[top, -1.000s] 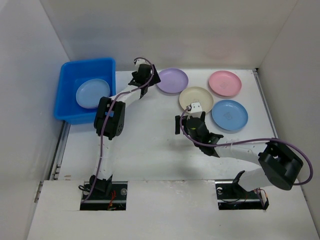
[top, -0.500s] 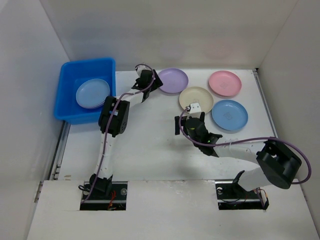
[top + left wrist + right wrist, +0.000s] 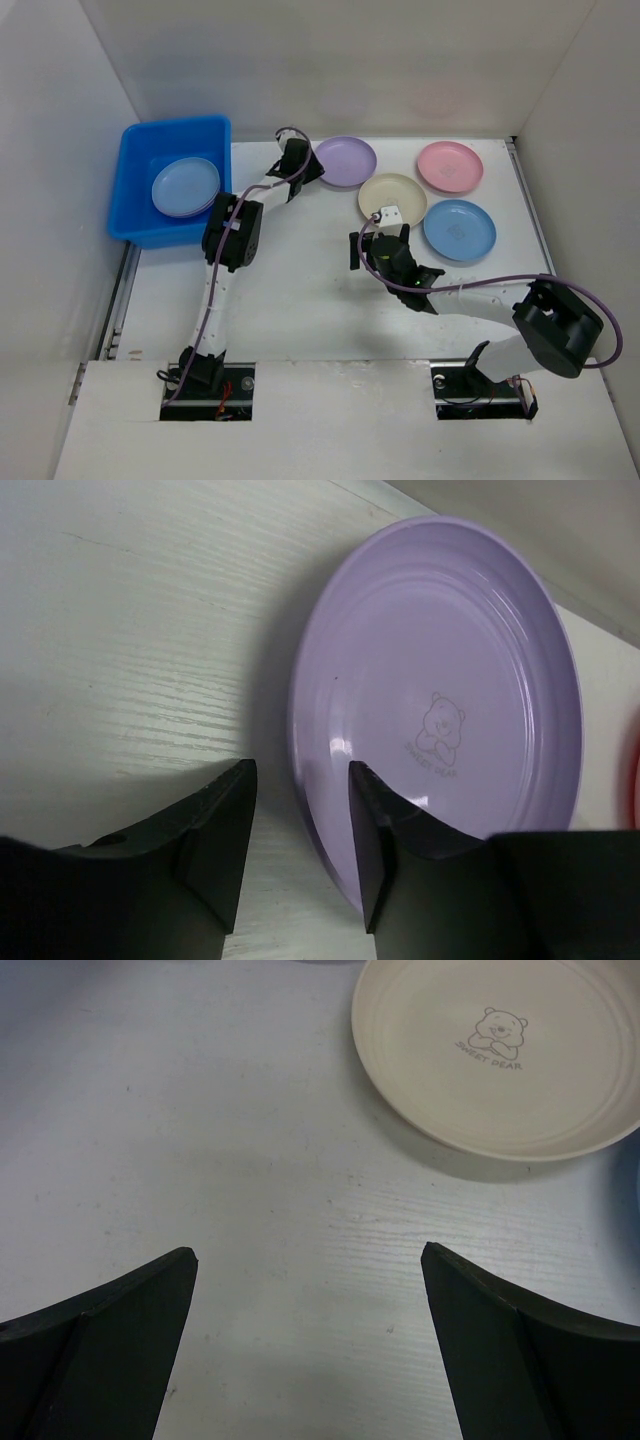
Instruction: Place the plates into the plastic bin on the countertop
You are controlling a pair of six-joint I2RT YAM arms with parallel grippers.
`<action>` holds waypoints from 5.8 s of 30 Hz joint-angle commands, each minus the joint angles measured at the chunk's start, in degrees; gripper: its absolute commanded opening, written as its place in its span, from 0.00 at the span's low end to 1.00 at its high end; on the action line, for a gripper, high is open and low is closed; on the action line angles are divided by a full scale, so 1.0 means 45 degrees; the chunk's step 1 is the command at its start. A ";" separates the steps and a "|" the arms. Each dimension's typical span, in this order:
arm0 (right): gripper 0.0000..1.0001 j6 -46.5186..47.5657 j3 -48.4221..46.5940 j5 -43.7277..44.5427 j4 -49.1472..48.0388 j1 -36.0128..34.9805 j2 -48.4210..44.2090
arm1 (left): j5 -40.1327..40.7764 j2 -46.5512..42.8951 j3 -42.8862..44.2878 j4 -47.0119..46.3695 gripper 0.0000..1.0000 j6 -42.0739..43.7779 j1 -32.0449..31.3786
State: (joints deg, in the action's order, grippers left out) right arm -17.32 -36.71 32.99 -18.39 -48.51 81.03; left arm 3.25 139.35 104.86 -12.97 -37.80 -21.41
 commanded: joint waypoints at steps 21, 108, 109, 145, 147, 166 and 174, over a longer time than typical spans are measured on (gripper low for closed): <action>1.00 0.0041 -0.0612 0.0168 -0.0366 -0.0284 -0.0078 | 0.2031 -0.4555 -0.3572 0.2199 0.00 0.3535 -0.0310; 1.00 -0.2185 -0.1685 0.1772 0.4749 0.2407 -0.2617 | 0.4591 -1.4953 -1.3535 -0.0027 1.00 0.3732 -0.3374; 1.00 -0.2302 -0.1802 0.1499 0.4945 0.2779 -0.2540 | 0.4591 -1.4719 -1.3730 -0.0105 1.00 0.3732 -0.3628; 0.96 -0.3123 0.0247 0.0031 0.4458 0.4209 -0.4725 | -0.0643 -0.3996 -0.5179 -0.1434 0.74 0.2697 -0.4021; 0.96 -0.3123 0.0267 0.0031 0.4458 0.4170 -0.4921 | -0.0624 -0.3566 -0.4788 -0.1220 0.72 0.2775 -0.4021; 0.95 -0.3260 0.0618 0.0266 0.4478 0.3701 -0.5820 | 0.1151 -0.3657 -0.6089 -0.0651 0.00 0.2814 -0.4159; 0.96 -0.3299 0.0696 0.0207 0.3913 0.3408 -0.5450 | 0.2364 -0.9105 -1.0077 -0.0810 0.00 0.3107 -0.2578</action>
State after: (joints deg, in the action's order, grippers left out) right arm -31.55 -33.67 33.21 3.49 -32.03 56.01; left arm 8.78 108.31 62.50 -17.82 -26.15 -36.71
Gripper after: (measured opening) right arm 0.955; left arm 0.048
